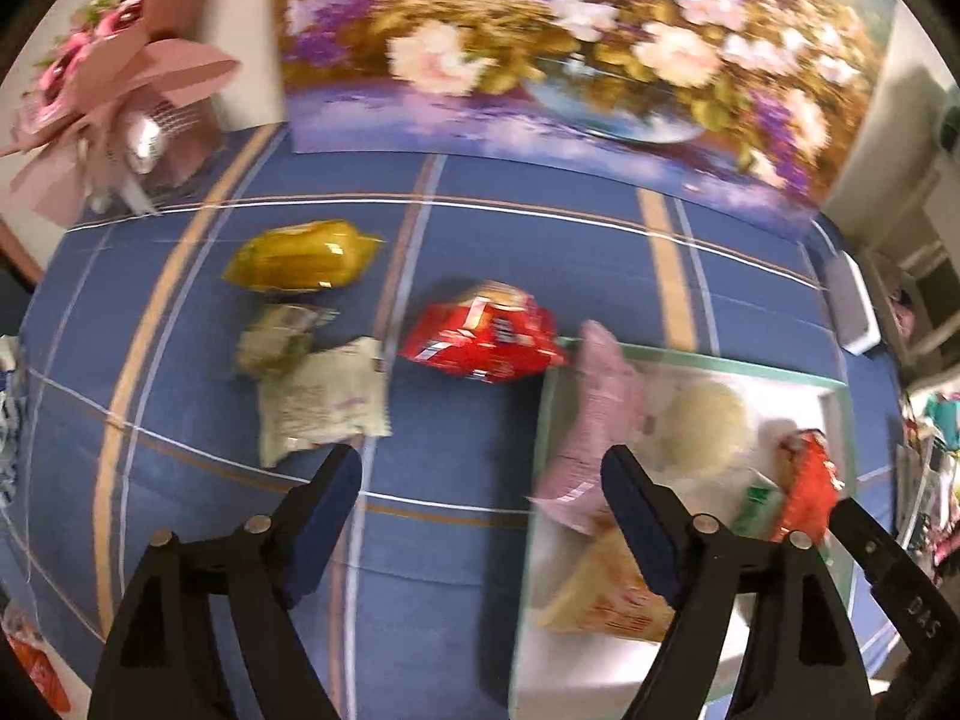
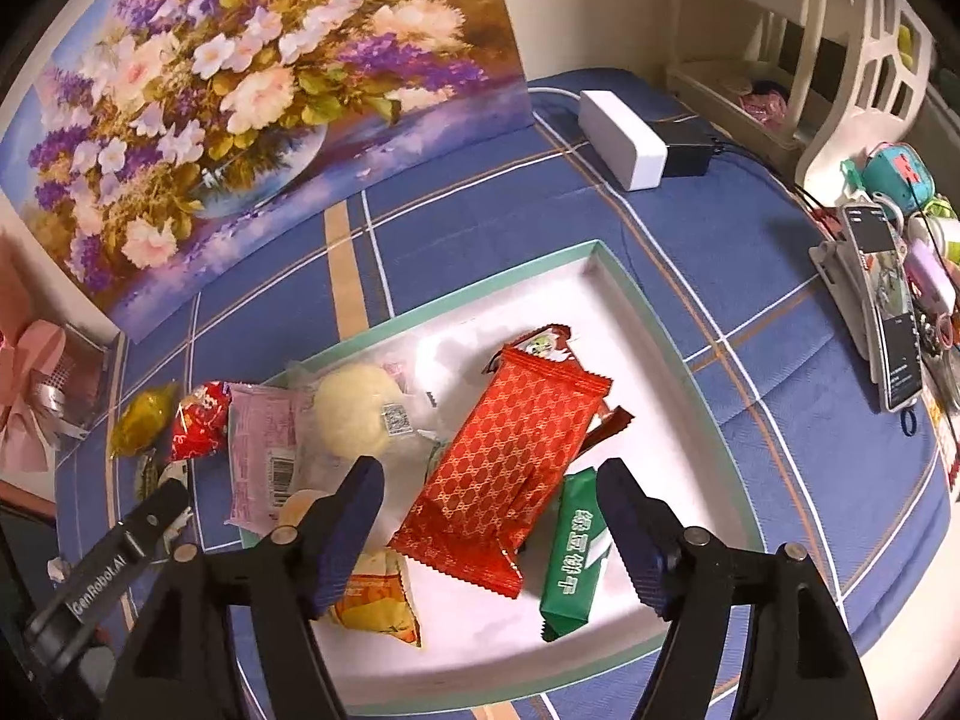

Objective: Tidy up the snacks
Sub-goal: 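Withdraw both tools from the tray toward the remaining snacks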

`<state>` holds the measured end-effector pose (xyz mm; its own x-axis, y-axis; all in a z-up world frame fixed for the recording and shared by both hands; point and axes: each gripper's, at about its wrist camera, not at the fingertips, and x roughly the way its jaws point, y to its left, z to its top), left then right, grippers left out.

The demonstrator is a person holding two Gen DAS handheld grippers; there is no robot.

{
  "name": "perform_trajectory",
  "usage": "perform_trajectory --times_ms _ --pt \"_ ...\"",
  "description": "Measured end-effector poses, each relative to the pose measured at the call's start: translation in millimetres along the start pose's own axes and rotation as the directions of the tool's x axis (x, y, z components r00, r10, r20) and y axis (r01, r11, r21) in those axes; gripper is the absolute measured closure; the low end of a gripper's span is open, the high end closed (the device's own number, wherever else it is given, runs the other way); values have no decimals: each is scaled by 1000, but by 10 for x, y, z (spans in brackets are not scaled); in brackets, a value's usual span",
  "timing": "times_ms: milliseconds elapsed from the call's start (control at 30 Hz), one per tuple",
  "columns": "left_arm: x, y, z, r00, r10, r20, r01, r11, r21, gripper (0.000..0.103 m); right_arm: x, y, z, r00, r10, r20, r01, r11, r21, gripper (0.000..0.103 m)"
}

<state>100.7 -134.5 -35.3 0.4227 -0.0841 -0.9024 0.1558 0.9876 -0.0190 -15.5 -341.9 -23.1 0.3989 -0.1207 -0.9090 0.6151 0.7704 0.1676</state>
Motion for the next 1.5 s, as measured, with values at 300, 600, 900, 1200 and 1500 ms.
perform_trajectory --times_ms 300,600,900,1200,1500 --pt "-65 247 24 997 47 54 -45 998 -42 5 34 235 -54 1000 14 11 -13 997 -73 6" --pt "-176 557 75 985 77 155 -63 994 -95 1 49 451 -120 998 57 24 -54 991 -121 0" --pt "-215 769 131 979 84 184 -63 991 -119 1 156 637 -203 997 79 -1 -78 983 -165 0" --pt "-253 871 209 970 156 188 -128 980 -151 1 109 831 -230 997 44 58 -30 975 -221 0" --pt "-215 1032 262 964 204 170 -172 967 -188 1 140 1059 -285 996 -11 92 35 965 -258 0"
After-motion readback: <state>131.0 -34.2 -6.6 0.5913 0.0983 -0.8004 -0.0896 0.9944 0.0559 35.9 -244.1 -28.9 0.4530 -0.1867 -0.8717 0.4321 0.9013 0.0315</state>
